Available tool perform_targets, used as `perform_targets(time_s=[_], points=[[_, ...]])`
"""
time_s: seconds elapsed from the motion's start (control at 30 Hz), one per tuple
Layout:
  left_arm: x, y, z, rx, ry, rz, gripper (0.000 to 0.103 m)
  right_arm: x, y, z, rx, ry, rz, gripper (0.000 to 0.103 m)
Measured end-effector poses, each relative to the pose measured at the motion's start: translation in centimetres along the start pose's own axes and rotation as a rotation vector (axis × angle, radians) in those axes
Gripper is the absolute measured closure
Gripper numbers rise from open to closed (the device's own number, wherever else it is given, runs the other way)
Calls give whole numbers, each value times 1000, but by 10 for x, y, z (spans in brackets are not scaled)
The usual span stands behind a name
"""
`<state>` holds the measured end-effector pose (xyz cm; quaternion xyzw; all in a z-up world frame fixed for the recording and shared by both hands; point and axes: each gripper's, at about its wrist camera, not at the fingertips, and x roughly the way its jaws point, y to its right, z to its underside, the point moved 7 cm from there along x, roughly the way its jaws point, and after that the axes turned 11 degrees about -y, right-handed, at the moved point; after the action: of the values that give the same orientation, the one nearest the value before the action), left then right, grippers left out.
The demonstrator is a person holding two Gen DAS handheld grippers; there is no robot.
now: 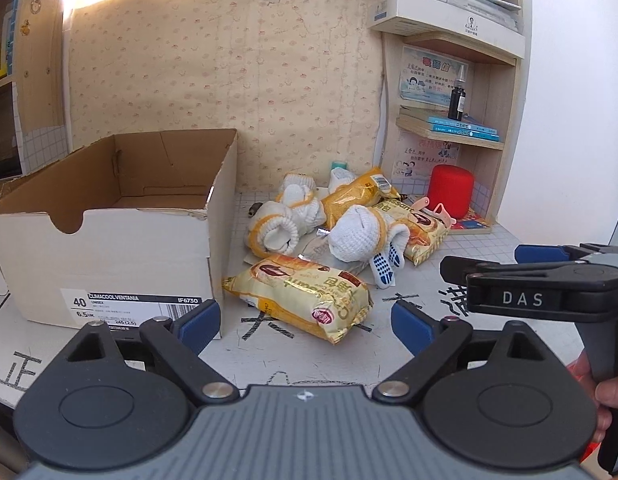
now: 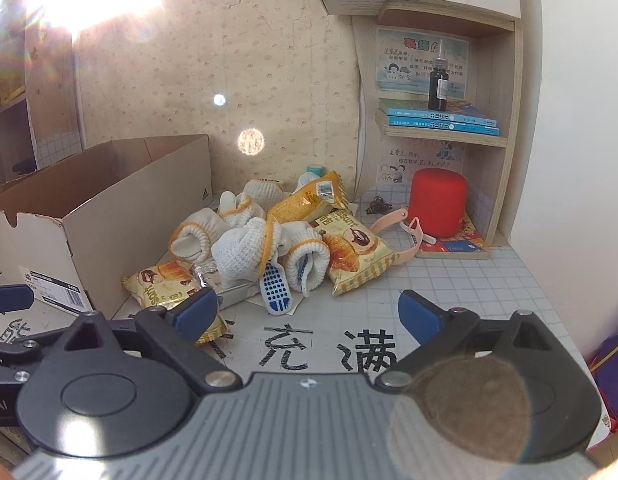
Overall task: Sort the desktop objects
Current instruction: 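Move the left tool to the yellow snack bag and close on it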
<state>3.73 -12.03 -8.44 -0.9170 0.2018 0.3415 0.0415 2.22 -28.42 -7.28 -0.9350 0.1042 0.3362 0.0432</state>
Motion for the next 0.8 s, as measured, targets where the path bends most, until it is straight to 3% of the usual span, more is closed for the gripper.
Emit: perform_targets(time_s=[0.2, 0.5, 0.8], points=[[27, 14, -14, -31, -26, 6, 8, 15, 16, 1, 1, -29, -6, 14], [71, 26, -30, -98, -76, -128, 8, 20, 53, -7, 24, -16, 12, 13], [110, 20, -34, -181, -134, -255, 9, 36, 63, -18, -3, -18, -24, 13]])
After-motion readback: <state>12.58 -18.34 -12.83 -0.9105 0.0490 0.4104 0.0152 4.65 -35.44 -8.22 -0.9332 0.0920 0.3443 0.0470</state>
